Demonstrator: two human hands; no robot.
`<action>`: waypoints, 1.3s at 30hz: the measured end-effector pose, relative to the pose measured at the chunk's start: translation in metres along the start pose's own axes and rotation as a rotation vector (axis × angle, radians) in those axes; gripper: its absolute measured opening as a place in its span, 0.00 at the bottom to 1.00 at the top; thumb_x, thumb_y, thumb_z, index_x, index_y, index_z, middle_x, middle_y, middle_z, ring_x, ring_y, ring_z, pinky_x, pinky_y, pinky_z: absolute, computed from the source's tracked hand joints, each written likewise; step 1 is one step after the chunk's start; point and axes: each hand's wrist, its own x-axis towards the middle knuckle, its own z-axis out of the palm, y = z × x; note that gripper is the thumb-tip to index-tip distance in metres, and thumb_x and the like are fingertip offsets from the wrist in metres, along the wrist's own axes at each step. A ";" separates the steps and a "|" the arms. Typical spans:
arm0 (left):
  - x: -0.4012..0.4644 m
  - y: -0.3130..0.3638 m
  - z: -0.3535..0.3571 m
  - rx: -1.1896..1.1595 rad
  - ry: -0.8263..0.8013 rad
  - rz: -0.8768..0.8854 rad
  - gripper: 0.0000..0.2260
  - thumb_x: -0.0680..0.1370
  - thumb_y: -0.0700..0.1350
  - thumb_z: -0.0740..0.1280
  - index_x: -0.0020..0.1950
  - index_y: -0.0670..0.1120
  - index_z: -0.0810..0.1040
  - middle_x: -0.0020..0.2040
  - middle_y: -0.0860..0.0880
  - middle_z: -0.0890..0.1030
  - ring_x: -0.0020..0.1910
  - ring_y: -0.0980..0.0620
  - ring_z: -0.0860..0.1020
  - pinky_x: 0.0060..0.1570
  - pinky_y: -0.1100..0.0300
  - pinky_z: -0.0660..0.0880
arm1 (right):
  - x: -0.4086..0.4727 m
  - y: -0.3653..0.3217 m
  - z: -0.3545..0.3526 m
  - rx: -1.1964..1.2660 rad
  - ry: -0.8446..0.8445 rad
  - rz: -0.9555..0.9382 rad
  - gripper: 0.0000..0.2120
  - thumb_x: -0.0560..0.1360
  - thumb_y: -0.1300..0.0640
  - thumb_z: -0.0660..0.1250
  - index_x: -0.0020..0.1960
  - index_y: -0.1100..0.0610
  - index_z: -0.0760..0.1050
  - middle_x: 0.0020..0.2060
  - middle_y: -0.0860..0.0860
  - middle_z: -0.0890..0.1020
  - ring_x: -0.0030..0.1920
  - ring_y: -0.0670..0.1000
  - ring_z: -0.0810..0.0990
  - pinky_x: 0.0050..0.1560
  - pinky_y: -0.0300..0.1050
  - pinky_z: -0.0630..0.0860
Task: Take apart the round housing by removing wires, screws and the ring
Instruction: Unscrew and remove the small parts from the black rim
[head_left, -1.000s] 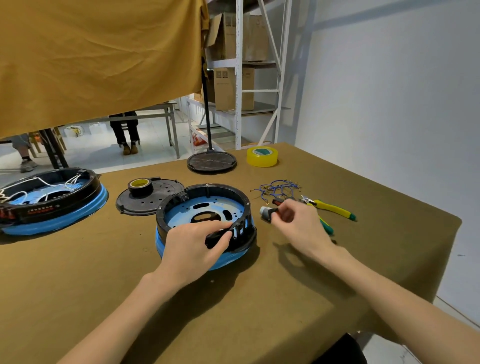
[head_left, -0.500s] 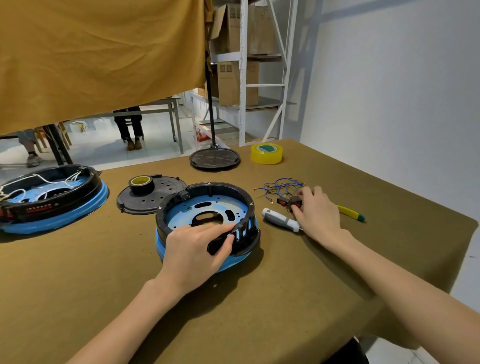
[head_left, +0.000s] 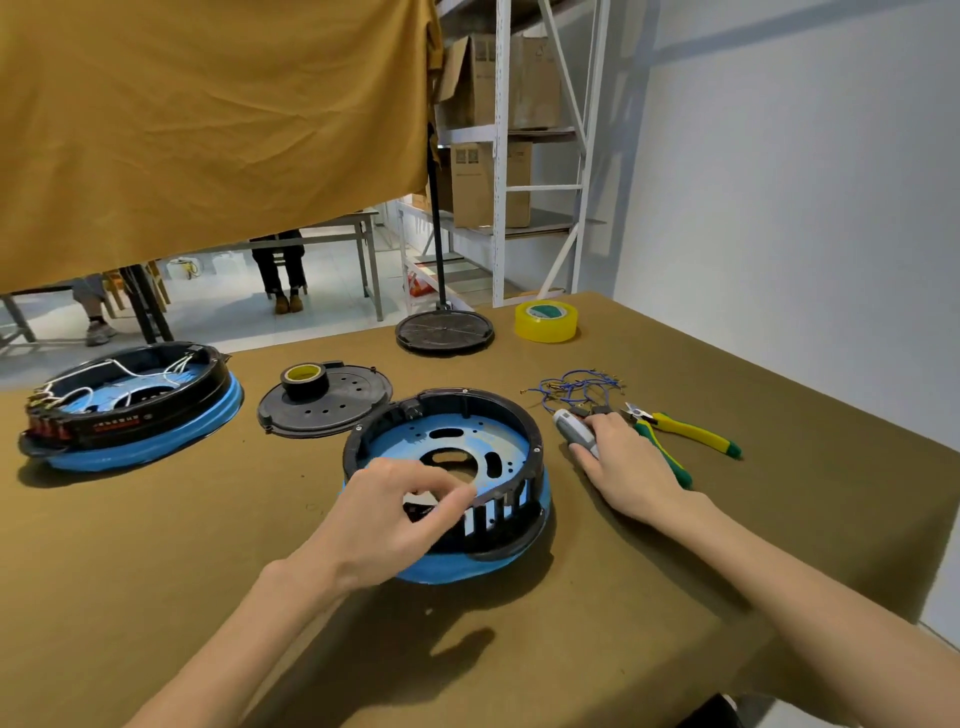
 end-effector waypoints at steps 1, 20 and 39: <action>0.002 -0.003 -0.004 -0.008 0.042 -0.045 0.17 0.81 0.64 0.61 0.55 0.58 0.86 0.49 0.66 0.84 0.53 0.63 0.81 0.58 0.62 0.73 | 0.000 -0.004 0.001 0.009 0.017 0.016 0.21 0.82 0.45 0.63 0.71 0.55 0.70 0.62 0.53 0.77 0.57 0.54 0.80 0.52 0.49 0.79; 0.044 -0.046 -0.061 0.282 -0.231 -0.461 0.25 0.82 0.47 0.69 0.79 0.49 0.68 0.76 0.49 0.71 0.75 0.49 0.70 0.75 0.49 0.68 | 0.018 -0.082 -0.015 0.564 -0.300 -0.120 0.21 0.85 0.52 0.59 0.77 0.53 0.67 0.70 0.49 0.75 0.67 0.48 0.74 0.60 0.37 0.67; 0.013 0.023 -0.013 0.032 -0.175 -0.321 0.16 0.79 0.63 0.60 0.63 0.62 0.78 0.51 0.68 0.81 0.51 0.70 0.79 0.47 0.69 0.77 | -0.006 -0.071 -0.012 0.382 -0.135 0.068 0.15 0.85 0.49 0.58 0.67 0.49 0.78 0.59 0.47 0.81 0.64 0.52 0.75 0.63 0.47 0.71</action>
